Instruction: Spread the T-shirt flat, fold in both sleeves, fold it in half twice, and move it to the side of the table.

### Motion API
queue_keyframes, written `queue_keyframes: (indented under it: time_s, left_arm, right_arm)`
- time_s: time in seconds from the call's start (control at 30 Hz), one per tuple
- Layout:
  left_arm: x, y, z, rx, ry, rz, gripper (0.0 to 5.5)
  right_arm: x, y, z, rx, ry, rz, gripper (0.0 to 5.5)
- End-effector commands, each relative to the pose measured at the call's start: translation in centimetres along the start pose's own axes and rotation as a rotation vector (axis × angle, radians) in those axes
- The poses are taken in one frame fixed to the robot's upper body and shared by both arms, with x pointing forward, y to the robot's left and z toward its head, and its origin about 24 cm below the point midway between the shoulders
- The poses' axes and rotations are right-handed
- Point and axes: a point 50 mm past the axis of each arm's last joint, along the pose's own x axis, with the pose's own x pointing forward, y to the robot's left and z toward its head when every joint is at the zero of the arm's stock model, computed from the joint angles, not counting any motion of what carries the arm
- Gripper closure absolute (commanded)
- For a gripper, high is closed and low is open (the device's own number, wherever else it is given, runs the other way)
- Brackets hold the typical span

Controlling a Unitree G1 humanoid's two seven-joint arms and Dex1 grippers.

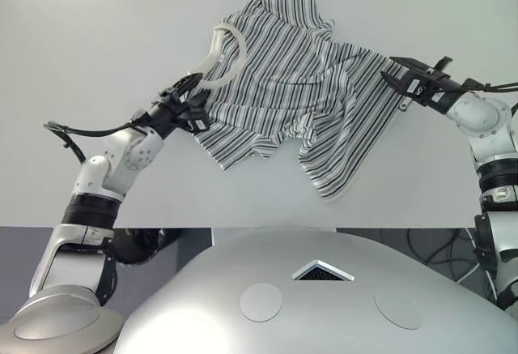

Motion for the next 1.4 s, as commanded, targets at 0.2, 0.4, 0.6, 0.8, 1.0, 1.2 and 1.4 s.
queue_keyframes:
  time_s: [0.2, 0.4, 0.6, 0.8, 1.0, 1.2, 1.4]
  left_arm:
    - [-0.8, -1.5, -3.7, 0.124, 0.164, -0.127, 3.38]
    - [-0.5, 0.2, -6.0, 0.163, 0.219, -0.065, 3.38]
    - [1.0, 1.8, -5.7, 0.250, 0.107, -0.021, 3.38]
    - [1.5, 4.1, -6.7, 0.320, 0.080, 0.023, 3.38]
    - [1.8, 6.5, -8.1, 0.421, 0.105, 0.126, 3.38]
    - [1.6, 9.8, -5.1, 0.137, -0.079, 0.424, 3.38]
    - [0.8, 10.5, -1.4, -0.369, -0.216, 0.730, 3.38]
  right_arm:
    - [-0.2, 1.2, -0.4, -0.097, 0.031, 0.128, 3.99]
    - [-1.5, 1.7, -0.2, -0.178, 0.038, 0.194, 3.99]
    - [-3.3, 2.7, 3.2, -0.293, -0.043, 0.268, 3.99]
    - [-5.3, 5.0, 8.5, -0.297, -0.136, 0.376, 3.99]
    - [-7.1, 4.7, 12.1, -0.212, -0.203, 0.375, 3.99]
    - [-3.2, -4.0, 12.9, -0.111, -0.350, -0.146, 3.99]
    - [5.9, -7.4, 10.9, 0.007, -0.320, -0.201, 3.99]
